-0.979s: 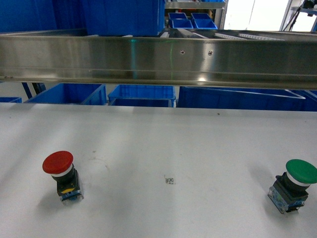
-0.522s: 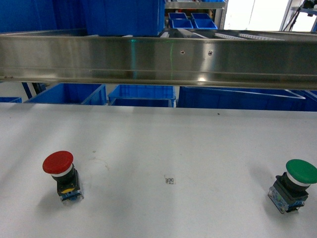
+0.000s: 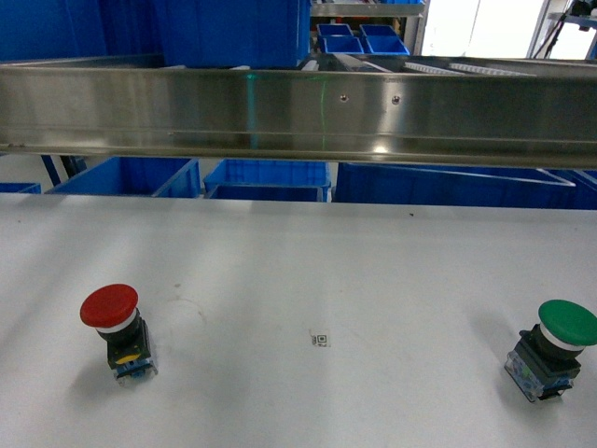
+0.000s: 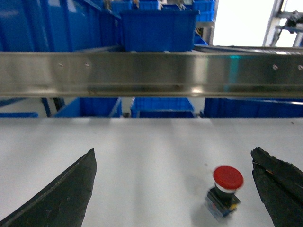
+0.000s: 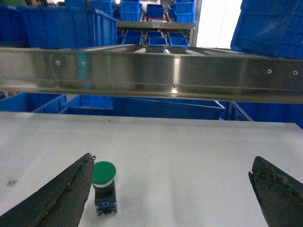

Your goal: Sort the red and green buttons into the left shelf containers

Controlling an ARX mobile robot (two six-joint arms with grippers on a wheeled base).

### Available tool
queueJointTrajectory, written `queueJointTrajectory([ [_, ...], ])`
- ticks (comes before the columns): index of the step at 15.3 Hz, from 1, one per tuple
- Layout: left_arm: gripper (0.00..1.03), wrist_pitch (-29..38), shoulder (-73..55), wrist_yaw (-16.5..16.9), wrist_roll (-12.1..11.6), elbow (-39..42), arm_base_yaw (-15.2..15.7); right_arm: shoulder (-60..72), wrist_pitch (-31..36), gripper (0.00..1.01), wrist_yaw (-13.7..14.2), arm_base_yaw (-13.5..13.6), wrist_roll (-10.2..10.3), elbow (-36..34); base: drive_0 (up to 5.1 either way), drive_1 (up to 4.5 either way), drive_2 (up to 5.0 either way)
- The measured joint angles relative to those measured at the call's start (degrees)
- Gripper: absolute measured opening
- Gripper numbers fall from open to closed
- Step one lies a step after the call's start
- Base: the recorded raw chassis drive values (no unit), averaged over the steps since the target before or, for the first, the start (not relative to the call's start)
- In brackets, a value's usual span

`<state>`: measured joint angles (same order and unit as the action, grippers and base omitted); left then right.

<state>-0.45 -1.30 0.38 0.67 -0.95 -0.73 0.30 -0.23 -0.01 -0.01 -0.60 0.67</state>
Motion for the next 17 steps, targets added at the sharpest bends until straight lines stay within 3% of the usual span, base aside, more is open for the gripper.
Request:
queueJointTrajectory([
  [1, 0.98, 0.3, -4.5, -0.1, 0.9, -1.3, -2.6, 3.4, 4.7, 0.98, 0.1, 0.9, 1.3, 0.1, 0.0, 0.00, 0.0],
  [2, 0.98, 3.9, -12.7, 2.0, 2.7, -4.8, -2.7, 14.4, 13.8, 0.98, 1.7, 3.8, 3.7, 2.0, 0.0, 0.00, 0.0],
  [4, 0.98, 19.0, -34.2, 4.9, 4.5, -14.5, 0.9, 44.2, 36.6, 0.98, 3.8, 7.5, 3.8, 10.1, 0.0, 0.00, 0.0],
  [5, 0.98, 25.6, -46.2, 5.4, 4.0, -19.2, 0.8, 57.1, 44.4, 0.98, 5.2, 7.3, 3.3, 16.0, 0.0, 0.00, 0.0],
  [6, 0.98, 29.5, -56.1, 4.8, 3.8, -22.8, 0.7, 66.6, 47.5, 0.98, 5.3, 7.1, 2.9, 19.7, 0.0, 0.00, 0.0],
  [8, 0.98, 27.5, -62.1, 4.5, 3.8, -20.7, 0.8, 72.3, 45.6, 0.98, 5.4, 7.1, 2.7, 17.7, 0.0, 0.00, 0.0],
  [11, 0.98, 29.0, -60.3, 4.5, 3.8, -21.6, 0.8, 70.8, 47.2, 0.98, 5.6, 7.1, 2.5, 18.0, 0.0, 0.00, 0.0],
  [14, 0.98, 28.7, -60.7, 4.5, 3.8, -21.6, 0.8, 69.7, 47.0, 0.98, 4.1, 6.9, 2.1, 16.0, 0.0, 0.00, 0.0],
  [17, 0.98, 28.7, -60.6, 4.5, 3.8, -21.6, 0.8, 73.3, 48.0, 0.98, 4.4, 10.6, 1.5, 17.4, 0.0, 0.00, 0.0],
])
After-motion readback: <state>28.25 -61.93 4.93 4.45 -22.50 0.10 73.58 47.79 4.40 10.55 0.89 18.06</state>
